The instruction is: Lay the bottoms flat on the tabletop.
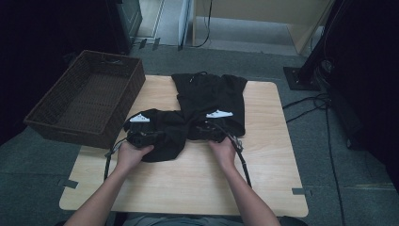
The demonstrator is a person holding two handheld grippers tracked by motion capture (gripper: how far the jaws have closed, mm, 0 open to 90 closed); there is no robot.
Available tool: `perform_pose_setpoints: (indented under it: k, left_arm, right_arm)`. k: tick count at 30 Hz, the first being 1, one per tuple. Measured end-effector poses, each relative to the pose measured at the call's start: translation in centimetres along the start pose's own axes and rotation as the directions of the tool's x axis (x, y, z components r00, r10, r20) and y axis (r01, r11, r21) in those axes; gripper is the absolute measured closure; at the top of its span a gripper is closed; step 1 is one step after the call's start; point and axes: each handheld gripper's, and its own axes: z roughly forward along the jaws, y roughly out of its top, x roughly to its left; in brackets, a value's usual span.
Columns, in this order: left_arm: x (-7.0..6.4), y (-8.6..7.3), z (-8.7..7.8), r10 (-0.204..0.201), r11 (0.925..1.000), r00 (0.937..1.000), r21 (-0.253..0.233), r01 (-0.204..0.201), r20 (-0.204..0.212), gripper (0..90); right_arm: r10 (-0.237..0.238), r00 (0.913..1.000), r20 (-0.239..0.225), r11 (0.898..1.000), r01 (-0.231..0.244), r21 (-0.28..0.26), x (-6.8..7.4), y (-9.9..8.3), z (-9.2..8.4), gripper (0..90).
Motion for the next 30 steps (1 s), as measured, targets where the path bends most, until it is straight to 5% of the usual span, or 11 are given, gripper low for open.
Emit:
perform_pose_setpoints:
  k: [6,10,11,13,14,16,17,25,30]
  left_arm:
    - [-0.6,-0.2,0.3,0.021,0.9997,0.9998,0.012,-0.021,-0.001,86.4]
    - [-0.3,-0.2,-0.2,0.013,0.9999,0.9999,0.006,-0.013,-0.008,86.5]
    - [-0.4,0.0,-0.6,0.012,0.9999,0.9999,-0.002,-0.012,-0.006,86.4]
    - [-0.5,0.0,-0.8,0.014,0.9999,0.9999,-0.01,-0.014,-0.002,86.5]
    - [-0.7,0.1,-1.1,0.016,0.9998,0.9999,-0.013,-0.016,-0.001,86.5]
    - [-0.9,0.3,-1.6,0.022,0.9994,0.9998,-0.026,-0.022,0.0,86.4]
    - [-1.0,0.4,-2.0,0.028,0.999,0.9996,-0.034,-0.028,-0.008,86.4]
    - [-0.3,0.6,-3.9,-0.005,0.9978,0.9992,-0.066,0.003,-0.04,86.4]
    - [0.5,0.2,-4.7,-0.022,0.9991,0.9965,-0.038,0.019,-0.081,86.3]
  right_arm:
    - [-0.066,0.9969,0.043,0.998,0.066,0.014,2.1,0.3,2.5,39.5]
    - [-0.125,0.9903,0.06,0.992,0.125,-0.002,2.1,-0.2,2.4,46.0]
    - [-0.126,0.9908,0.05,0.992,0.127,-0.012,2.0,-0.7,1.8,60.2]
    - [-0.129,0.9907,0.043,0.991,0.13,-0.018,1.9,-1.0,1.5,69.2]
    - [-0.13,0.9912,0.024,0.991,0.13,-0.014,1.6,-1.5,0.8,84.0]
    - [-0.119,0.9928,0.012,0.993,0.119,-0.006,1.4,-1.7,0.4,88.8]
    - [-0.085,0.9963,-0.013,0.996,0.085,0.007,0.9,-2.1,-0.3,89.4]
    - [-0.078,0.9964,-0.033,0.994,0.08,0.079,-0.2,-3.9,-3.4,89.4]
    - [-0.057,0.9983,-0.012,0.989,0.058,0.135,-2.4,-5.6,-6.5,89.2]
